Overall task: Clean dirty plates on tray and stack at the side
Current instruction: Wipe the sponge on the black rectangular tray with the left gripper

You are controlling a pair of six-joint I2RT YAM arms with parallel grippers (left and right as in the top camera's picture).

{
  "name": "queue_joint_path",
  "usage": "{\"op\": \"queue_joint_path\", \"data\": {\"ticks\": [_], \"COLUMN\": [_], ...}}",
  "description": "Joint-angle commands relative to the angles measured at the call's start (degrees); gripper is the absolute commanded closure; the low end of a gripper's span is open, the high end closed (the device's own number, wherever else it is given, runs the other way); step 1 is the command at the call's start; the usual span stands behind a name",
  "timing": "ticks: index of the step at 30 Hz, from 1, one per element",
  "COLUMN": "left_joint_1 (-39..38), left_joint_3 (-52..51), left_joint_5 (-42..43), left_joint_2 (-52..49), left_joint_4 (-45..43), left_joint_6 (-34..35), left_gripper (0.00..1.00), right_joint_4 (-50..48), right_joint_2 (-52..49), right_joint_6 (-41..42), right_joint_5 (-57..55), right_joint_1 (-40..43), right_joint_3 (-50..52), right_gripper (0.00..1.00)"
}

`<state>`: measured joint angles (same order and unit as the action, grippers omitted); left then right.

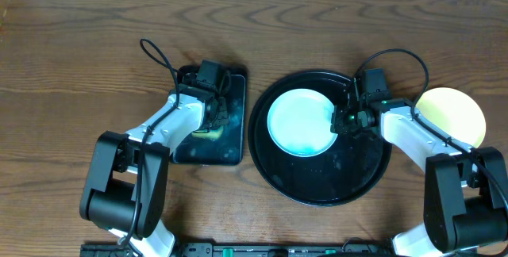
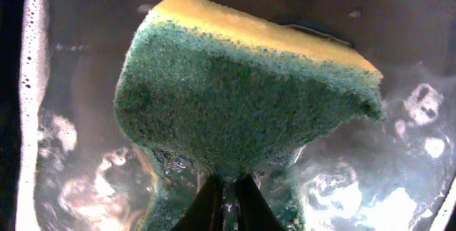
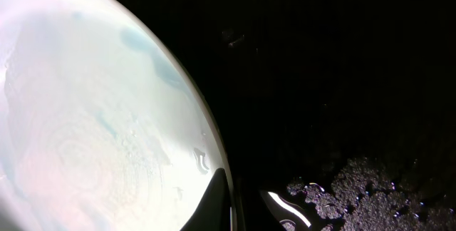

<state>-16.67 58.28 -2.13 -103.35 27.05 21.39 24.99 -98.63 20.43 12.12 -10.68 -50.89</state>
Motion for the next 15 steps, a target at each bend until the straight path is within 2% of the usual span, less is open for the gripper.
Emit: {"op": "queue_joint_path", "data": {"ticks": [1, 15], "left_joint_1": [0.09, 0.09], "left_joint_3": [-2.75, -2.75], "left_joint_5": [1.51, 1.7], "left_joint_2": [-1.81, 10.51], "left_joint_4": [1.36, 4.2], "left_joint_6": [0.37, 0.42], "left_gripper": [0.93, 0.93], "right_joint_4": [0.7, 0.7], "right_joint_2": [-1.03, -1.03], "right_joint_6": [0.31, 0.31], "right_joint_5": [-3.3, -3.3], "right_joint_1": [-0.68, -0.68], "right_joint_3": [0.42, 0.44], "right_gripper": [0.99, 0.99]}}
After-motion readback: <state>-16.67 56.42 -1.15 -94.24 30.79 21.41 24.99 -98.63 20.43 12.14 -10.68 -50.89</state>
